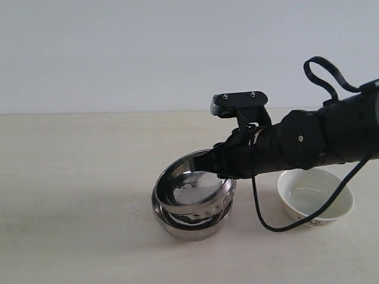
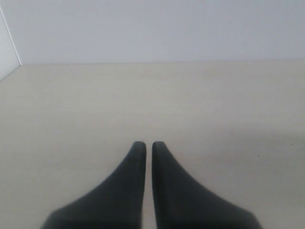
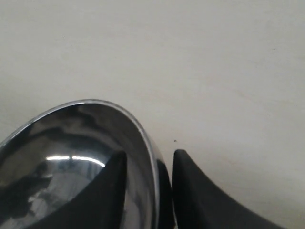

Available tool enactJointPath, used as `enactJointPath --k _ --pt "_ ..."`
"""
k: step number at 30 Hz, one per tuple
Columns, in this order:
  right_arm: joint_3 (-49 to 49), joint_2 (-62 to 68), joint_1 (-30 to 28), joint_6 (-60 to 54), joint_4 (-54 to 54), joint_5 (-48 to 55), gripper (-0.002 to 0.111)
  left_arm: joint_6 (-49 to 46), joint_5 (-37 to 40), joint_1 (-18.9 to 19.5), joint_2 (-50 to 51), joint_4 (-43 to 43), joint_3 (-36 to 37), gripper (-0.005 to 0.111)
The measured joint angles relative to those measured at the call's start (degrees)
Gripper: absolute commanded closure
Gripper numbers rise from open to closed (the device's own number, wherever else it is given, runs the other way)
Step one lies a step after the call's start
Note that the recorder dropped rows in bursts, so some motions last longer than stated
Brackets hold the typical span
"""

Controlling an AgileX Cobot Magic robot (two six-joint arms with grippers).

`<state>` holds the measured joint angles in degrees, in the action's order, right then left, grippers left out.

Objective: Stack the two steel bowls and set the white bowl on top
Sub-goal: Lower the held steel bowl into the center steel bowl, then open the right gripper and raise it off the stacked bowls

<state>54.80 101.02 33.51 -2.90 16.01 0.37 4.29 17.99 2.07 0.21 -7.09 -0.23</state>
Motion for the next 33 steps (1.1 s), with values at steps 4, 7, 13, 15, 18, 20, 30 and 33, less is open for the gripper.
enactJointPath --k 4,7,13,15,18,20,30,33 --pt "0.0 0.0 1.5 0.5 0.0 -2.2 0.108 0.0 0.0 0.0 0.0 0.0 0.0 0.103" --pt "0.0 0.0 2.7 0.6 0.0 -3.0 0.108 0.0 0.0 0.0 0.0 0.0 0.0 0.103" --pt "0.0 0.0 3.0 -1.0 0.0 -3.7 0.108 0.0 0.0 0.0 0.0 0.0 0.0 0.103" --pt "0.0 0.0 3.0 -1.6 0.0 -3.7 0.108 0.0 0.0 0.0 0.0 0.0 0.0 0.103" --pt "0.0 0.1 3.0 -2.1 0.0 -3.5 0.108 0.0 0.0 0.0 0.0 0.0 0.0 0.103" --pt "0.0 0.6 3.0 -2.4 0.0 -3.4 0.108 0.0 0.0 0.0 0.0 0.0 0.0 0.103" --pt "0.0 2.7 3.0 -3.0 0.0 -4.4 0.108 0.0 0.0 0.0 0.0 0.0 0.0 0.103" --pt "0.0 2.7 3.0 -3.0 0.0 -4.6 0.102 0.0 0.0 0.0 0.0 0.0 0.0 0.103"
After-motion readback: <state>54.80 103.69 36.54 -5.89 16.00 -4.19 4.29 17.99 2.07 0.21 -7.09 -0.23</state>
